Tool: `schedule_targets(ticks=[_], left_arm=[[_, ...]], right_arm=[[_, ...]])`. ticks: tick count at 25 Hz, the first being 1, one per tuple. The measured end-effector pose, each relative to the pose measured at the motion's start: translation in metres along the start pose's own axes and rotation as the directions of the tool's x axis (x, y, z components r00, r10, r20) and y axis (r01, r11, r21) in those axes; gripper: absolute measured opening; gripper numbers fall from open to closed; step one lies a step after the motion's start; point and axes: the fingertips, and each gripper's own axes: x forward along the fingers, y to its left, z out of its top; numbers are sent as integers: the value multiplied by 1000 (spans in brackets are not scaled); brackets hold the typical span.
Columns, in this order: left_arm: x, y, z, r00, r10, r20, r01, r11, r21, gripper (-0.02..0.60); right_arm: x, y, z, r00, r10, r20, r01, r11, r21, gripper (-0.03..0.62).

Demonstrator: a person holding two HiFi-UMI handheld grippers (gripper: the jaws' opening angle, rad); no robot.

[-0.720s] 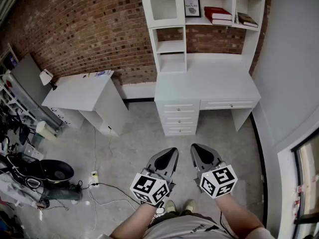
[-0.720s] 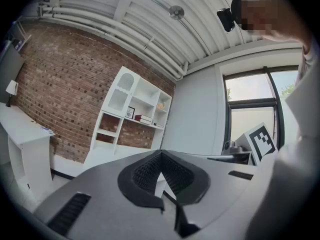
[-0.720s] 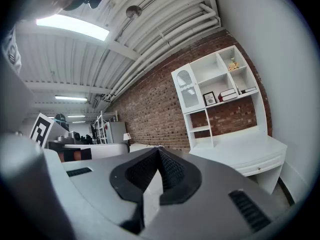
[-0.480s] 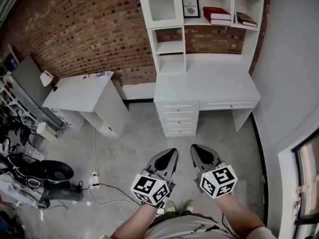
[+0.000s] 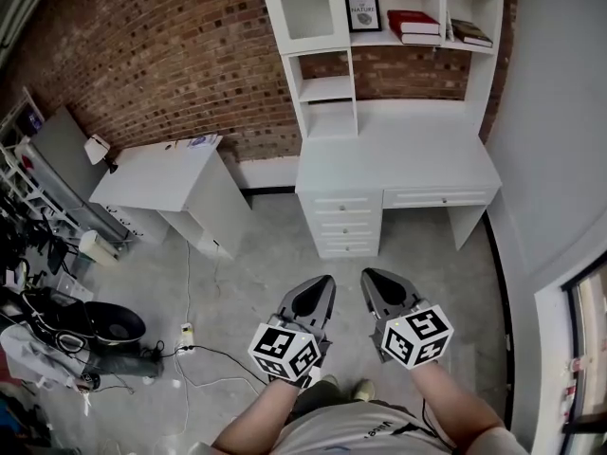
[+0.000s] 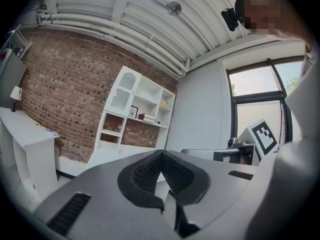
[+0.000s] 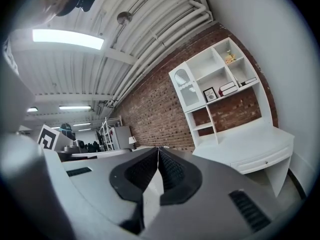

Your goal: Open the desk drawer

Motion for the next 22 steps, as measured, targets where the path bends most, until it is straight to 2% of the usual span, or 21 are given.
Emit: schedule_targets(ticks=[8,12,22], left_arm=[[28,12,-13,1000,4,-17,-3,1000,26,12],[49,31,-25,999,8,-34,-8,1000,5,12],[140,132,-58,995,-14,-95,12,1000,-24,12]], right_arm=[[17,-20,-3,1000,-4,-3,4,1000,15,18],[39,-36,-14,999,-13,-36,14,1000,27,18],[157,-97,-44,991,-52,-125,60,996,68,18]])
